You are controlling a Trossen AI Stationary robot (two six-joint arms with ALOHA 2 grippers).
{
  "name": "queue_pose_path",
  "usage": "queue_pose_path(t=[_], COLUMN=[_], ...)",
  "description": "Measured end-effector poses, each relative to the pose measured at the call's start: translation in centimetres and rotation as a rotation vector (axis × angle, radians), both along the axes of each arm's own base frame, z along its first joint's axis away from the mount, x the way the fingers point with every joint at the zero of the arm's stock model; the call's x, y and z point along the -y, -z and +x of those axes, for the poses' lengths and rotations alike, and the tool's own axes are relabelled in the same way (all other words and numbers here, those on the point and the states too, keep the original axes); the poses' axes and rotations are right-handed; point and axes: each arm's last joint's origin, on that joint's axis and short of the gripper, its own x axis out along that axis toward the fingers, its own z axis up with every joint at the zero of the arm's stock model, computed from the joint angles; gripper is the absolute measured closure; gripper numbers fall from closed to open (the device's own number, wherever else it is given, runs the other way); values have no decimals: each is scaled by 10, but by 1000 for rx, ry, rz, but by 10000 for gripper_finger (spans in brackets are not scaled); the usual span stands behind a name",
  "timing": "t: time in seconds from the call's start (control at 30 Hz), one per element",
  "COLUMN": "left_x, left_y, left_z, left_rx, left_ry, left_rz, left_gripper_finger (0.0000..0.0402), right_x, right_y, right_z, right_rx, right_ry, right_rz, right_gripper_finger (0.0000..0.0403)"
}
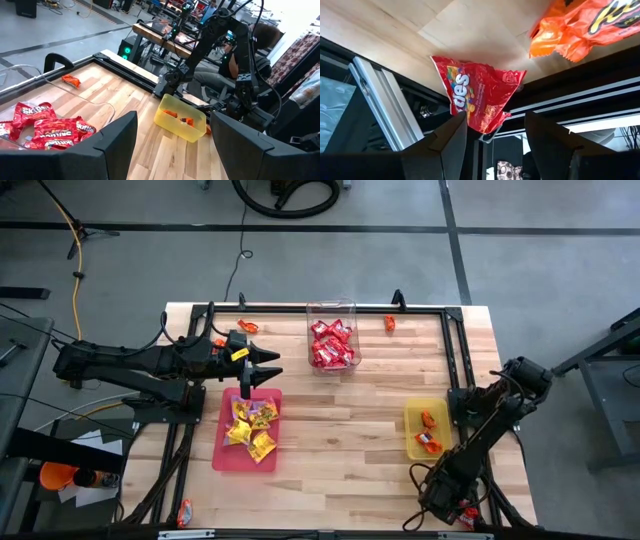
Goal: Sort candy
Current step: Put the red candy into the transparent bin
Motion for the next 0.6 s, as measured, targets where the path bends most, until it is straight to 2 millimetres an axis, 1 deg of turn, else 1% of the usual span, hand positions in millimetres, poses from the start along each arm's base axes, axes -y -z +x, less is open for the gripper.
queue_pose_path(t=[0.2, 0.23, 0.37, 0.47, 0.6], left_x=[0, 0, 0, 0, 0], left_y=[0, 0, 0, 0, 0], left_z=[0, 0, 0, 0, 0], left_rx=[1, 1, 1, 1, 0], left_ry=[14, 14, 14, 14, 14], left_rz=[-9, -9, -9, -9, -9], left_gripper_finger=[163, 163, 163, 163, 163], right_x=[0, 0, -6, -10, -11], right_y=[0, 0, -2, -7, -14], right_z=[0, 0, 5, 9, 10], right_rx=[-21, 1, 195, 270, 288], right_ry=[37, 17, -111, -157, -214], right_rz=[-24, -14, 49, 68, 77], right_gripper_finger=[210, 210, 210, 210, 210])
